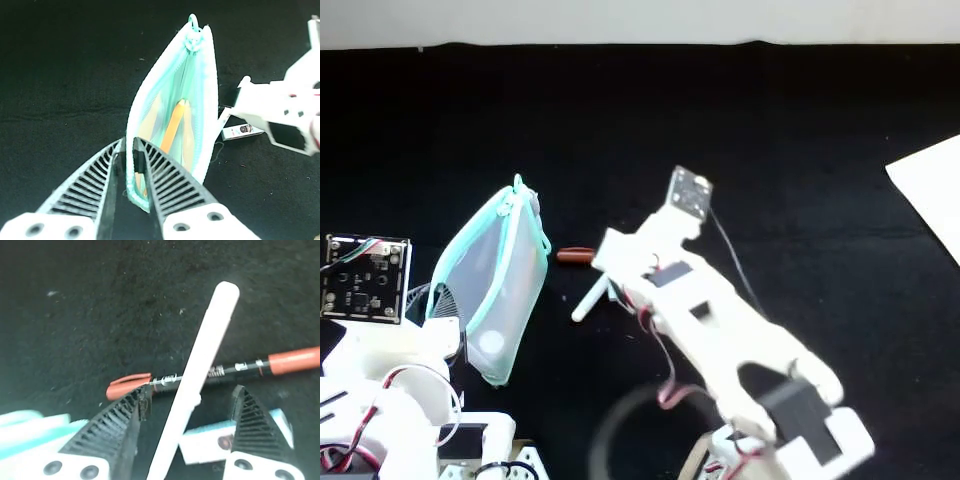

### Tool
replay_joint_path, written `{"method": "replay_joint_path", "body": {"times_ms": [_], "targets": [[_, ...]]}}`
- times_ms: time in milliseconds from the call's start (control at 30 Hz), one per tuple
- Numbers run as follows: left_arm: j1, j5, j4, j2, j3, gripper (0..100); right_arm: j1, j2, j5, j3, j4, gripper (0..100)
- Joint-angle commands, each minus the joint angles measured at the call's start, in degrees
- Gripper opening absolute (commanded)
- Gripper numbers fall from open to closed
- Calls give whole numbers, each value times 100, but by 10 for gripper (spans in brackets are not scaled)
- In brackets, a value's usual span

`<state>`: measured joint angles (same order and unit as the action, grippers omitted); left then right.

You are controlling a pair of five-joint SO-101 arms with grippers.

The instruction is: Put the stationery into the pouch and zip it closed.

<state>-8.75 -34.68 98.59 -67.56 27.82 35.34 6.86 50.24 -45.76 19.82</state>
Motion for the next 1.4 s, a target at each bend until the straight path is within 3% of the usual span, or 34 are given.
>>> {"method": "replay_joint_path", "body": {"times_ms": [0,300,533,1000,1133,1367], "targets": [[-57,44,220,84,927,6,40,-602,62,734,-92,256],[-57,26,202,84,927,6,40,-1077,62,857,-84,245],[-57,35,211,84,927,6,40,-1095,35,778,-75,5],[-66,44,220,84,927,6,40,-884,-273,655,-75,5],[-66,44,185,84,1138,6,31,22,-343,611,-66,5],[-66,44,141,75,1288,6,31,1859,-1152,602,-66,5]]}}
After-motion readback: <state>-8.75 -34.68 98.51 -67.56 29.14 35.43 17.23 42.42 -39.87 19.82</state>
